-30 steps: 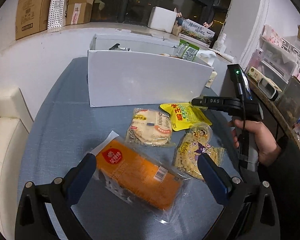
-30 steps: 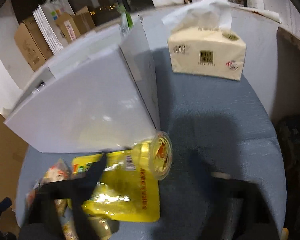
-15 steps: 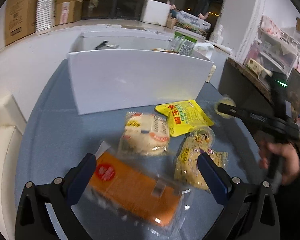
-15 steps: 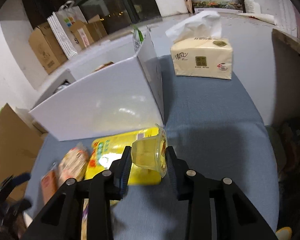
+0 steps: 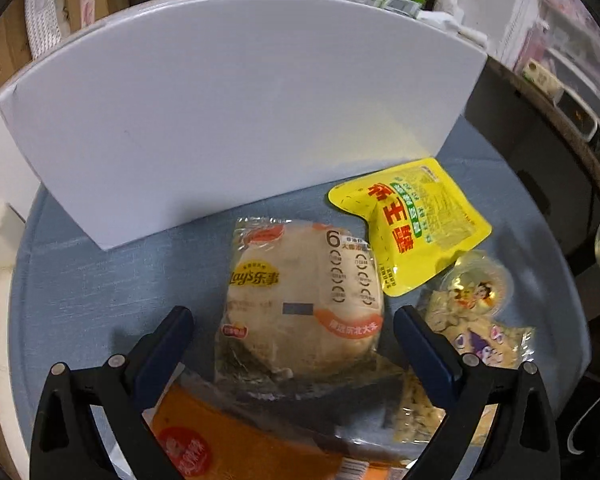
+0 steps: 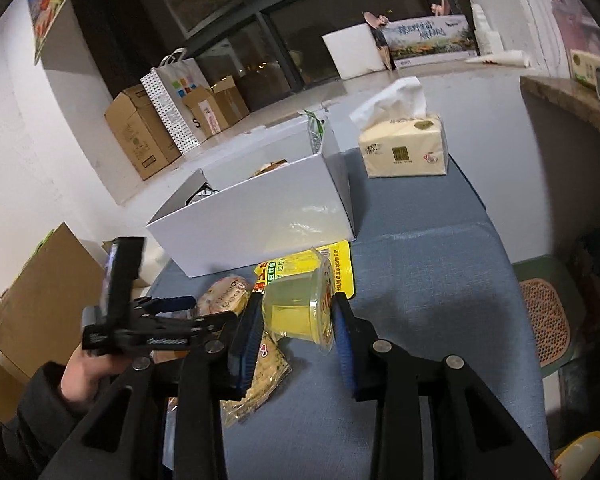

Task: Organize snacks
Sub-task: 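Carry both items over the white box and release them inside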

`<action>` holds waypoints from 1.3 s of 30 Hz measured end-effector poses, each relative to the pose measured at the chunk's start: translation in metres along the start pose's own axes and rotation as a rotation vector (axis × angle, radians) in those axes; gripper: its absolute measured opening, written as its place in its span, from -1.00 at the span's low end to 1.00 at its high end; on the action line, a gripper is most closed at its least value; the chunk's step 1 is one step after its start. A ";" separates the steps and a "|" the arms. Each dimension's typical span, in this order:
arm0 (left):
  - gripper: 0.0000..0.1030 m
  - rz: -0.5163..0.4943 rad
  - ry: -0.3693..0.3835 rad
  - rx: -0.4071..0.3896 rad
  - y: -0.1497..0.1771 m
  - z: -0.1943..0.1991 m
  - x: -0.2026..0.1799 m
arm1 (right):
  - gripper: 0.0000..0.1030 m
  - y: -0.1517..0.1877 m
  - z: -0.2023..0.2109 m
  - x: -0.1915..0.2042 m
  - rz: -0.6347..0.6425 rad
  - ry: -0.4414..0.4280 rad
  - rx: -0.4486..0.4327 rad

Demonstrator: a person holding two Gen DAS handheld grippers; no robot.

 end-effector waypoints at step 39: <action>1.00 0.186 0.084 -0.243 -0.174 0.054 0.052 | 1.00 -0.213 -0.143 0.011 0.053 0.032 -0.044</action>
Point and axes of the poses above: each gripper's, at about its wrist camera, not at the fingertips, and z roughly against the way its jaws point, x to its left, y to its underside, the point moved 1 cm from there along -z, roughly the way its jaws point, and after that the axes turned 7 degrees about z, right-handed, at the moved point
